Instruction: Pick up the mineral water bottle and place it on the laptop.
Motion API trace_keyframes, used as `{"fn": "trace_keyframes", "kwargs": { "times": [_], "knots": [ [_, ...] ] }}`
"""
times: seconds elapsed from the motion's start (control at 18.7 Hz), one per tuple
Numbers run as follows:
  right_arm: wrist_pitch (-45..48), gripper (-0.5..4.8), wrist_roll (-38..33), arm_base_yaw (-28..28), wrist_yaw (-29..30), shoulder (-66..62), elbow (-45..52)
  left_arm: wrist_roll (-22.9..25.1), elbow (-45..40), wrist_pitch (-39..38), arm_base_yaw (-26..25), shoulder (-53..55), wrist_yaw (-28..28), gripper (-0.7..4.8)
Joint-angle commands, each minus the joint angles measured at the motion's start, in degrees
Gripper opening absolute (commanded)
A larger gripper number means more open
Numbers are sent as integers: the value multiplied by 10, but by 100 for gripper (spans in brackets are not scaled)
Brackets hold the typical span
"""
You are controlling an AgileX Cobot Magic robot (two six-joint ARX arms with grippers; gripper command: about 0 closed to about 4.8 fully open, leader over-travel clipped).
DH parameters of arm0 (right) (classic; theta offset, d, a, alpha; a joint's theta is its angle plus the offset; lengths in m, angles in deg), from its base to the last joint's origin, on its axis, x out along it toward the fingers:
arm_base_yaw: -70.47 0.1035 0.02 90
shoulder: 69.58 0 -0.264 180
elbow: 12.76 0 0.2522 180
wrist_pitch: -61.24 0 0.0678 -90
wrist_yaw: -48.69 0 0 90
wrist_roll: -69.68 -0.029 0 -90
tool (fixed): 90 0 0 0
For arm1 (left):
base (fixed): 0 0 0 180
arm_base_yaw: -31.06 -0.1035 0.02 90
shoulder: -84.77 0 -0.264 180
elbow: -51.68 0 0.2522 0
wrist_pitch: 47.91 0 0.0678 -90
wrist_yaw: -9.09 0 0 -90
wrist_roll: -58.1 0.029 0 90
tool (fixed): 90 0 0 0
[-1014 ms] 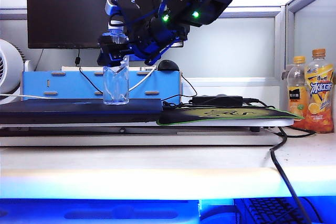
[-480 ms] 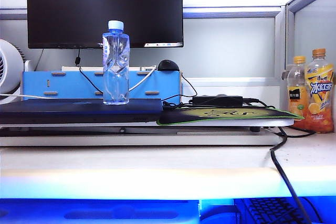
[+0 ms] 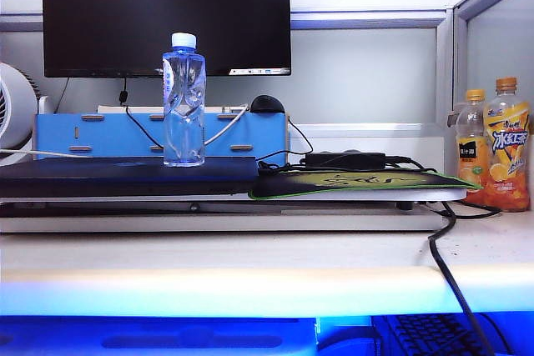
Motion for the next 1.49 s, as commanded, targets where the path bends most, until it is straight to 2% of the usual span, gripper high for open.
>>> {"fn": "trace_keyframes", "kwargs": {
  "times": [0.05, 0.43, 0.64, 0.75, 0.85, 0.96, 1.07, 1.23, 1.39, 1.49],
  "knots": [
    [-119, 0, 7, -5, -47, 77, 0, 1, 0, 0, 0, -1, -1, -2],
    [-290, 0, 5, -12, -114, 240, 1, 1, 0, 0, 0, -1, -1, -2],
    [-371, 0, -31, -10, -150, 282, 22, 1, 0, 0, 0, -1, -1, -2],
    [-317, 0, -30, -12, -149, 303, 95, 1, 0, 0, 0, -1, -1, -2],
    [-176, 0, -24, -20, -127, 340, 224, 1, 0, 0, 0, -1, -1, -2],
    [-15, 1, -25, -58, -84, 376, 380, 1, 0, 0, 0, -1, -1, -2],
    [76, 9, -35, -111, -69, 400, 509, 1, 0, 0, 0, -1, -1, -2],
    [96, 18, -99, -201, 27, 440, 657, 1, 0, 0, 0, -1, -1, -2],
    [117, 18, -179, -261, 119, 504, 767, 1, 0, 0, 0, -1, 0, -2],
    [135, 18, -200, -292, 139, 546, 823, 1, 0, 0, 0, -1, -1, -2]
  ]
}}
